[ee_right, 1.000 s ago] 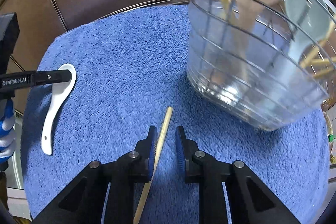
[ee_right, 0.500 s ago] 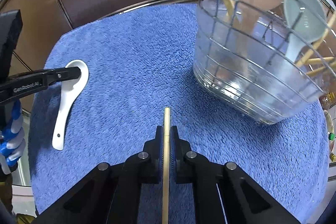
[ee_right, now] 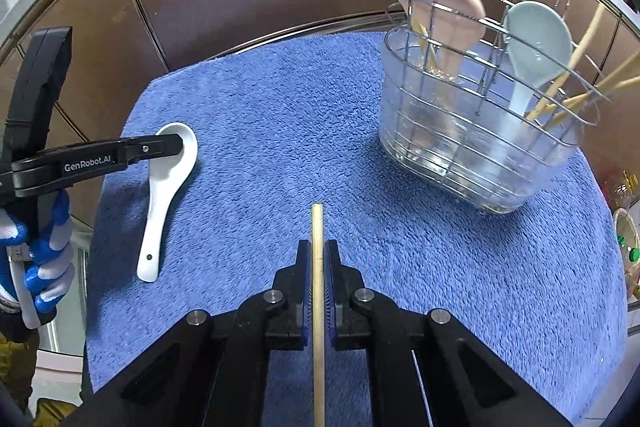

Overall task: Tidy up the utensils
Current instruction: 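Lift the held spoon and chopstick up over the holder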

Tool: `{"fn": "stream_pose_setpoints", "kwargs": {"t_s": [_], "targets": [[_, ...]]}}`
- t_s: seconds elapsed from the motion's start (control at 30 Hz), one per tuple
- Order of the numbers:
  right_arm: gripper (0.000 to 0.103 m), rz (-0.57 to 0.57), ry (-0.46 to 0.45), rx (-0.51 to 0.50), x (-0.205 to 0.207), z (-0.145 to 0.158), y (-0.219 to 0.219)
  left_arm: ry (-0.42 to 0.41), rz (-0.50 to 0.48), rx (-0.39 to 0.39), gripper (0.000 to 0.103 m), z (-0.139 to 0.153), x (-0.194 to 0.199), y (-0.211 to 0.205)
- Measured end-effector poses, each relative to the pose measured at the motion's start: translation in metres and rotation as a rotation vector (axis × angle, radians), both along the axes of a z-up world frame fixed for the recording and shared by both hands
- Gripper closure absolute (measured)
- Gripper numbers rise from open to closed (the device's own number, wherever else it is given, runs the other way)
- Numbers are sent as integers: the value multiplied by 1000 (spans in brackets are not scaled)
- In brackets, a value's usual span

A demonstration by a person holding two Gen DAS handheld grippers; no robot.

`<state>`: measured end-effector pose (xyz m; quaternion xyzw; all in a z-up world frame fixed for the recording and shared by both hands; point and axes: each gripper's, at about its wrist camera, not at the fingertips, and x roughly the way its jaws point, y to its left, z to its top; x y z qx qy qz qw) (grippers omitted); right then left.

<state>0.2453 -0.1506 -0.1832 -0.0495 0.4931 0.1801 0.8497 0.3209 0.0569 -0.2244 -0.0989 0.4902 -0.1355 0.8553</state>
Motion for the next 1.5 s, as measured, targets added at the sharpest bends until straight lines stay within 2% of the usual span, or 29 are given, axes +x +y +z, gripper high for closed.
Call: {"fn": "stream_pose_setpoints", "kwargs": {"t_s": [0.5, 0.87, 1.0, 1.17, 1.5], "targets": [[97, 1, -91, 49, -40, 33, -10, -51, -16, -10, 96, 24, -36, -6], [96, -8, -162, 82, -58, 47, -2, -92, -14, -11, 96, 41, -57, -8], [97, 3, -196, 123, -65, 56, -9, -131, -15, -2, 96, 55, -64, -9], [97, 2, -280, 168, -72, 76, -24, -223, -8, 10, 96, 89, -72, -16], [97, -29, -525, 252, -77, 148, -62, -414, -46, -17, 96, 164, -72, -52]]}}
